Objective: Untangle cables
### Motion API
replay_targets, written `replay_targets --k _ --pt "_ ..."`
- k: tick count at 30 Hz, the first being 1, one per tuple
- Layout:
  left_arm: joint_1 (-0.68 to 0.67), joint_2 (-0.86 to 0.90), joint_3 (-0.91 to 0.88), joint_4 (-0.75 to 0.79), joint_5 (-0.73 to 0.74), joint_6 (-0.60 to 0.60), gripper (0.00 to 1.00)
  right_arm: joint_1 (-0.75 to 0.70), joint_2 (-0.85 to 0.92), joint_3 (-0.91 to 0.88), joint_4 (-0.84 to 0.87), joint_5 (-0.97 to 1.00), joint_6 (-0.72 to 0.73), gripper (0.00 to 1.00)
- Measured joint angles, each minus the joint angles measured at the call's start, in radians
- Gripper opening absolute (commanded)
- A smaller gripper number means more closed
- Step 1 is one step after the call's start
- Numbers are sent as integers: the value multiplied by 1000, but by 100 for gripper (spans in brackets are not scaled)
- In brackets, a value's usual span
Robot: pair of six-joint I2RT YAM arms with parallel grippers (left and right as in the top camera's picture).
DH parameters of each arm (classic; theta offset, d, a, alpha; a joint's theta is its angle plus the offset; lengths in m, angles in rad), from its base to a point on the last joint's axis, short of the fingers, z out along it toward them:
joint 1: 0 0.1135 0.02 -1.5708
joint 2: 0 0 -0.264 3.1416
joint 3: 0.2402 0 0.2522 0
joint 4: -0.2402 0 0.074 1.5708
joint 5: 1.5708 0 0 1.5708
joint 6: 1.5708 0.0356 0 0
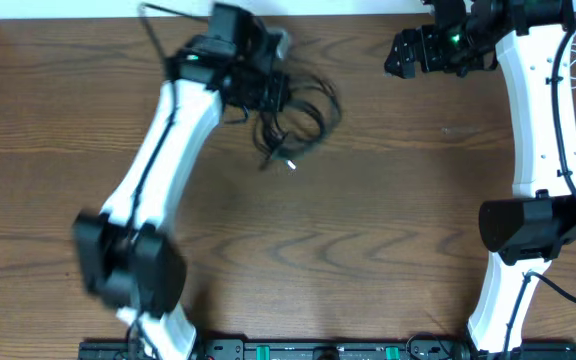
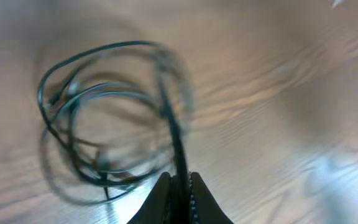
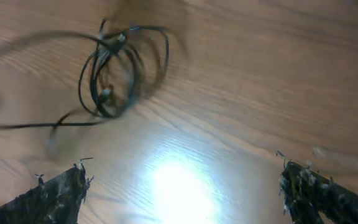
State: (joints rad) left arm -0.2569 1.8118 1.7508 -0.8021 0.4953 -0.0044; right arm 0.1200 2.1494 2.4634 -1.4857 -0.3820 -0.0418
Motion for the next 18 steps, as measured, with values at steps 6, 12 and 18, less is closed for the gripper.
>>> replay_targets --k 6,12,18 --pt "0 -179 25 6 1 -10 7 30 0 0 58 -85 0 97" --pt "0 -193 23 68 0 -74 7 87 0 0 119 -131 -2 94" --pt "1 -212 23 193 0 -149 7 161 1 -1 175 -142 -1 91"
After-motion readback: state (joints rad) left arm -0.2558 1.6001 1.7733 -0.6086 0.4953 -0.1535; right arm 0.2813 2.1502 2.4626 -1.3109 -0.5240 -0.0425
